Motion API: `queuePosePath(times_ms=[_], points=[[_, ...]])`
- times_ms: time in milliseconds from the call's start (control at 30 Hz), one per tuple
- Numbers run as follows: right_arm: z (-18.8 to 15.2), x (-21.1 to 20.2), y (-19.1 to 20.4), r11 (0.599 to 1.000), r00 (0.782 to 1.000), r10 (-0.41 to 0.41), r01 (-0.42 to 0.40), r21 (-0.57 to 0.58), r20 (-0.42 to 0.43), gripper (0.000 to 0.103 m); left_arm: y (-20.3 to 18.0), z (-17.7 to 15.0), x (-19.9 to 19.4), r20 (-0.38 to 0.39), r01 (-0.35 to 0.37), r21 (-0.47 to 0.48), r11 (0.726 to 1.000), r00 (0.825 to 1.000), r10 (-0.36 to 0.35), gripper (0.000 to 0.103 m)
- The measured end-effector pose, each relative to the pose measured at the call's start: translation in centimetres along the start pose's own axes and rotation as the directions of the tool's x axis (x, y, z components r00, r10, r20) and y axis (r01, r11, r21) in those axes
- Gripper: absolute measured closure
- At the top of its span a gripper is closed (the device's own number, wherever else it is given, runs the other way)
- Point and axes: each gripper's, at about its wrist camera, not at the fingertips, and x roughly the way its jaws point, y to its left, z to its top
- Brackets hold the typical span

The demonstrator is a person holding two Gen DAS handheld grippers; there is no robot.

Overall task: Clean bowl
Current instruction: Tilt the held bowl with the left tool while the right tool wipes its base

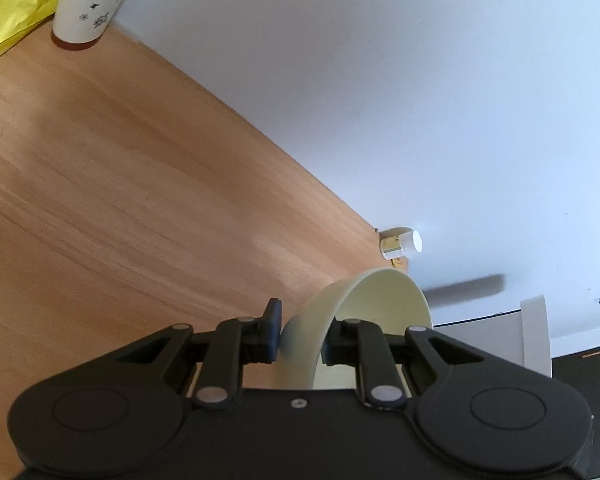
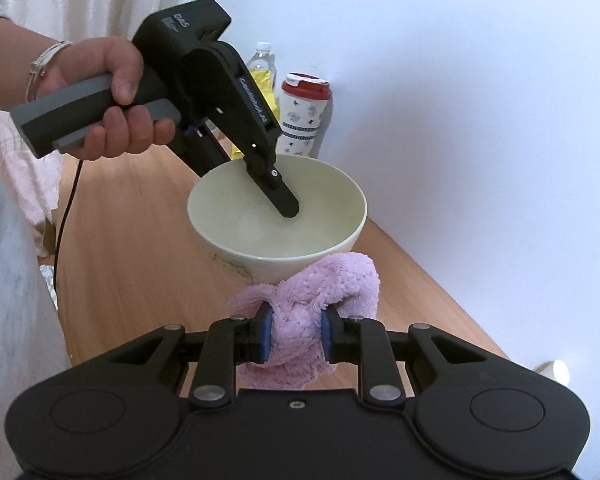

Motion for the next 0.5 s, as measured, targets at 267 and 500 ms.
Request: queuePosePath(times_ms=[267,500], points=[[-1.8,1.3,1.0,0.995,1.000,0.019,-0.019,0.093,0.006,0.077,0.8,-0.7,-0.3,0.002,-0.004,-0.054,0.999,1.000,0.004,0.086],[-2.1,2.0,0.7,0.980,0.999,0.020,-0.024,0.199,0.025,0.077,1.8,-1.2,-0.6,0.045,-0.006,-0.120,0.993,0.999,0.012,0.088]])
